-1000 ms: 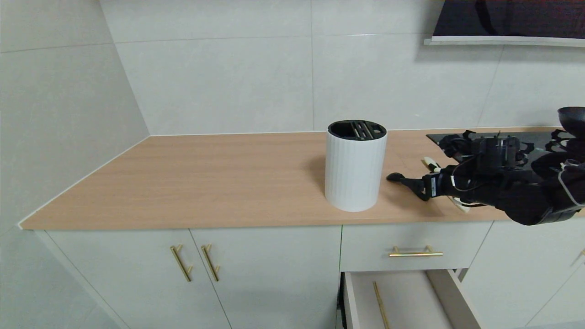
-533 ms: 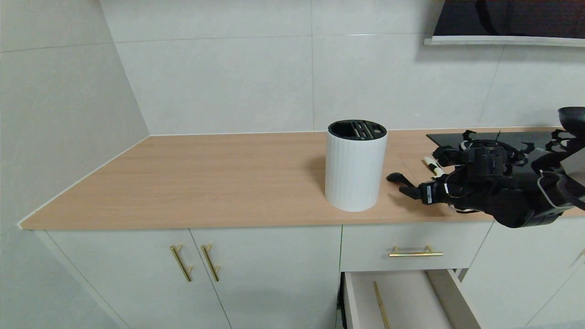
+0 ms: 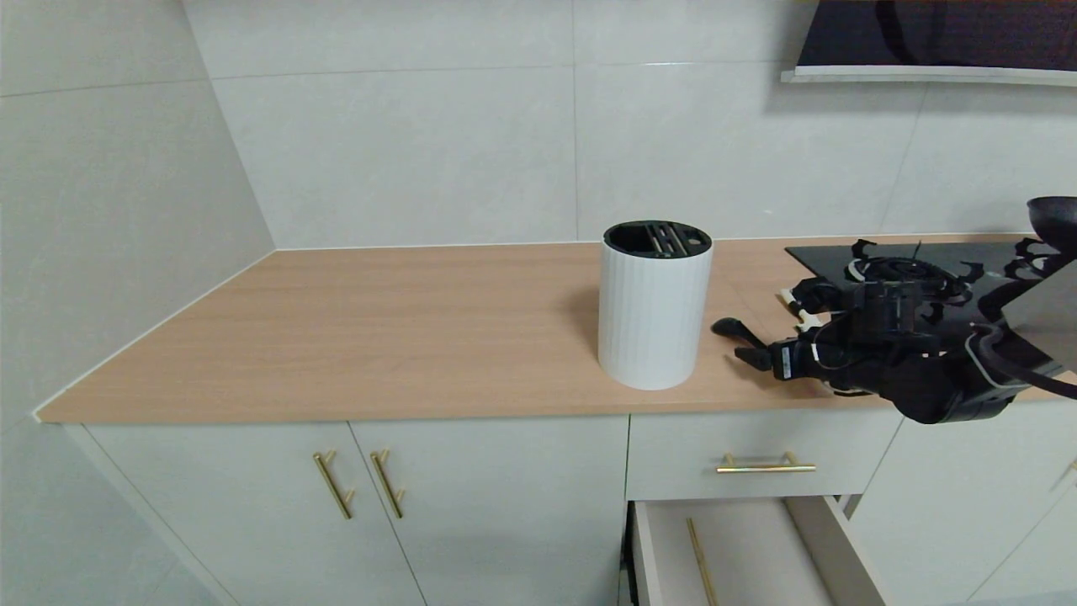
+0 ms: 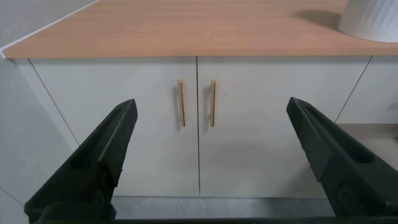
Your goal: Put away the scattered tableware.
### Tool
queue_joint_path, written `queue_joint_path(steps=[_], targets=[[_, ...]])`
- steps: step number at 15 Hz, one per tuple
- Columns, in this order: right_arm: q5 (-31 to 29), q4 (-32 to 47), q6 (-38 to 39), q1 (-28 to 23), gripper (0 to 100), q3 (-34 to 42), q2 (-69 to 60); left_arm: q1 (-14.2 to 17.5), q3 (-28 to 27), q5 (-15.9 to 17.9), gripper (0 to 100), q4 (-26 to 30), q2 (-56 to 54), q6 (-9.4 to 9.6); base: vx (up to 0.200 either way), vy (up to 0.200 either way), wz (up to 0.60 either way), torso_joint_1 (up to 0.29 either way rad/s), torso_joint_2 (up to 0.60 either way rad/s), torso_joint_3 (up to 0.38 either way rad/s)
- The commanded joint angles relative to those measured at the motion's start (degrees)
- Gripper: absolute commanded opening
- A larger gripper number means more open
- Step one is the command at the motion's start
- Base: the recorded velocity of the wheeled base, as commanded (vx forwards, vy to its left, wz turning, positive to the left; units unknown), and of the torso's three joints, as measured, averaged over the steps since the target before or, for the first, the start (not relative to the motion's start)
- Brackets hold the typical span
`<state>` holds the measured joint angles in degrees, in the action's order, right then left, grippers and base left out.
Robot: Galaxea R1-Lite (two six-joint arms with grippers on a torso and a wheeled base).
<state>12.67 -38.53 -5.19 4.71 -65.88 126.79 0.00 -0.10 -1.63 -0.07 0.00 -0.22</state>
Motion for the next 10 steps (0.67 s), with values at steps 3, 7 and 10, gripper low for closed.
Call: queue_joint_path(steps=[3, 7, 10], targets=[[-0.1, 0.0, -0.1, 0.0, 100, -0.8, 1.6, 0.0, 0.0, 0.0, 100, 0.1, 0.0, -0.04, 0.0, 0.0, 0.0, 0.0, 0.0, 0.0], [0.0, 0.0, -0.1, 0.0, 100, -0.8, 1.6, 0.0, 0.0, 0.0, 100, 0.0, 0.0, -0.04, 0.0, 0.0, 0.0, 0.0, 0.0, 0.0], [0.0, 0.0, -0.1, 0.0, 100, -0.8, 2.0, 0.0, 0.0, 0.0, 100, 0.0, 0.0, -0.04, 0.0, 0.0, 0.0, 0.0, 0.0, 0.0]])
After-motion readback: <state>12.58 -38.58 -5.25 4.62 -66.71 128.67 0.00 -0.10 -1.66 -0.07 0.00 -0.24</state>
